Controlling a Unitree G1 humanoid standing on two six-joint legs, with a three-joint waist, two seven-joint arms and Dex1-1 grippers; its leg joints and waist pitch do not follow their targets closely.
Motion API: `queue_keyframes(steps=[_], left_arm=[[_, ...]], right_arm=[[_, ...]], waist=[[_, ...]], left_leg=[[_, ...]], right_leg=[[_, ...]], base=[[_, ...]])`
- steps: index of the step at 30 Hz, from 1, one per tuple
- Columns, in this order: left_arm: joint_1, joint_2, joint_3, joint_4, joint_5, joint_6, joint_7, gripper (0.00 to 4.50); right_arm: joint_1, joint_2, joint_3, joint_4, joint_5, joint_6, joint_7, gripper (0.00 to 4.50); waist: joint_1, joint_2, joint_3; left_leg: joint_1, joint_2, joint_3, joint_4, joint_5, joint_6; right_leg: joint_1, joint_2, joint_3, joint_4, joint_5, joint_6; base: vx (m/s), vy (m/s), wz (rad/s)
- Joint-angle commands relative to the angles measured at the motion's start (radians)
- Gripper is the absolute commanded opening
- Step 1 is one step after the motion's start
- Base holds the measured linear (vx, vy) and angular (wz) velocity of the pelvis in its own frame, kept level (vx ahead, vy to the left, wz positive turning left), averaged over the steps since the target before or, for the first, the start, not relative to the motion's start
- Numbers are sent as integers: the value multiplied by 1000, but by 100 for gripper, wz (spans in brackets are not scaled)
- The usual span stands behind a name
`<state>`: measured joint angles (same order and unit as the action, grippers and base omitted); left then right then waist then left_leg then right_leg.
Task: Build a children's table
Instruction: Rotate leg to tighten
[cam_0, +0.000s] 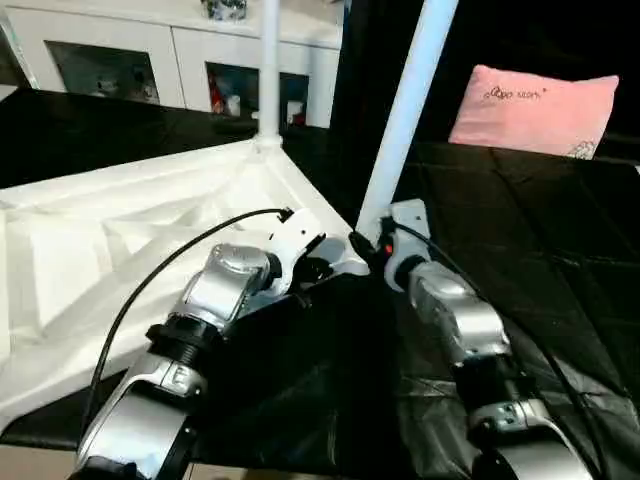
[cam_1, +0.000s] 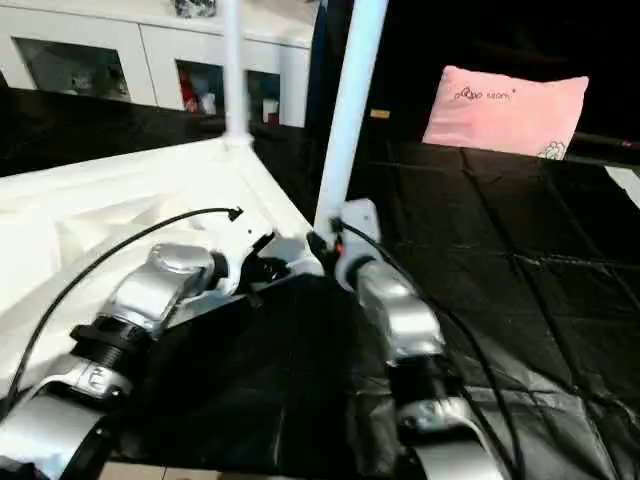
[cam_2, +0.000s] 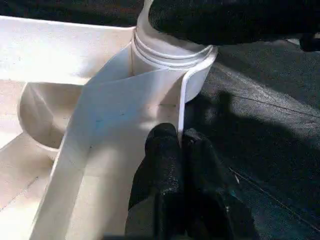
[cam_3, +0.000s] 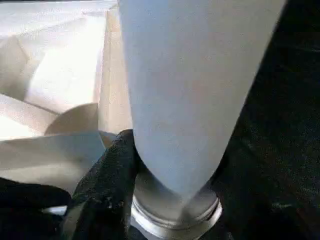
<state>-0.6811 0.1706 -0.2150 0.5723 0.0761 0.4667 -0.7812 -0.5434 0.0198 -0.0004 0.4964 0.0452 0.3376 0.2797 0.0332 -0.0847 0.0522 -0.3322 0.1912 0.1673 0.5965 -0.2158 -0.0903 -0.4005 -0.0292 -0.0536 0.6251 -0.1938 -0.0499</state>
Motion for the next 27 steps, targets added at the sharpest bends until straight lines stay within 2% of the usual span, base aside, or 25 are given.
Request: queue_keyframes(steps=[1,4,7,9,10,11,12,13,15,17,19,21,23,24,27], left_arm=[[-37,-28,-24,-20,-14,-31,5,0],[-34,-4,-21,-12,-12,-45,-11,0],[-28,23,-21,-13,-13,-73,-49,0],[-21,43,-27,-15,-15,-92,-85,0],[-9,83,-45,-15,-14,-122,-154,0],[-7,92,-52,-14,-13,-138,-170,0],[-2,106,-61,-16,-13,-153,-195,0],[2,115,-65,-18,-16,-156,-214,0],[7,137,-74,-17,-23,-200,-266,0],[7,170,-87,-10,-29,-232,-338,0],[7,187,-94,-8,-34,-266,-380,0],[8,208,-103,-8,-43,-308,-439,0],[13,240,-127,-14,-48,-329,-521,0],[15,247,-136,-17,-45,-346,-539,0],[19,256,-151,-23,-47,-374,-581,0]], right_arm=[[9,50,116,25,11,-6,67,274],[22,15,119,14,-4,-47,92,302],[52,-20,103,-27,16,-61,153,338],[79,-57,109,-65,28,-72,220,338],[124,-135,130,-118,34,-101,346,348],[130,-150,134,-124,34,-110,367,369],[139,-175,140,-128,32,-129,396,369],[143,-195,143,-127,30,-148,420,383],[147,-235,137,-120,42,-180,474,391],[147,-283,115,-117,79,-195,571,420],[145,-305,104,-117,99,-194,622,425],[139,-336,100,-115,120,-184,681,447],[130,-382,118,-112,142,-175,777,447],[129,-392,124,-116,148,-175,803,447],[122,-420,143,-127,170,-158,891,447]], waist=[[7,18,-59],[5,18,-58],[9,16,-57],[10,16,-57],[14,17,-57],[17,18,-57],[18,17,-58],[16,15,-58],[13,16,-55],[17,13,-54],[21,16,-55],[28,13,-57],[33,15,-59],[35,11,-58],[46,11,-58]], left_leg=[[-13,34,-13,-66,-73,23],[-13,35,-12,-66,-80,25],[-13,35,-11,-66,-82,39],[-12,37,-11,-66,-76,45],[-12,36,-11,-66,-74,48],[-10,38,-10,-64,-71,62],[-10,40,-10,-65,-70,67],[-17,38,-11,-65,-63,68],[-14,37,-9,-64,-84,63],[-11,39,-9,-65,-97,67],[-10,41,-9,-65,-87,68],[-8,43,-8,-64,-63,78],[-5,46,-7,-64,-48,87],[-5,46,-6,-64,-43,86],[-6,46,-6,-63,-44,87]], right_leg=[[63,-105,61,-83,-167,-149],[63,-106,61,-83,-162,-159],[65,-105,63,-85,-166,-153],[65,-107,63,-83,-155,-157],[66,-105,62,-84,-150,-155],[65,-105,63,-83,-133,-157],[66,-107,63,-83,-125,-162],[70,-107,62,-81,-118,-167],[66,-107,62,-87,-164,-171],[64,-106,61,-89,-204,-167],[63,-108,62,-88,-196,-168],[62,-106,61,-81,-135,-187],[61,-107,61,-74,-81,-206],[62,-105,59,-71,-61,-214],[65,-109,58,-71,-62,-217]], base=[[0,0,0],[0,0,0],[0,0,0],[0,0,0],[0,0,0],[0,0,0],[0,0,0],[0,0,0],[0,0,0],[0,0,0],[0,0,0],[0,0,0],[0,0,0],[0,0,0],[0,0,0]])
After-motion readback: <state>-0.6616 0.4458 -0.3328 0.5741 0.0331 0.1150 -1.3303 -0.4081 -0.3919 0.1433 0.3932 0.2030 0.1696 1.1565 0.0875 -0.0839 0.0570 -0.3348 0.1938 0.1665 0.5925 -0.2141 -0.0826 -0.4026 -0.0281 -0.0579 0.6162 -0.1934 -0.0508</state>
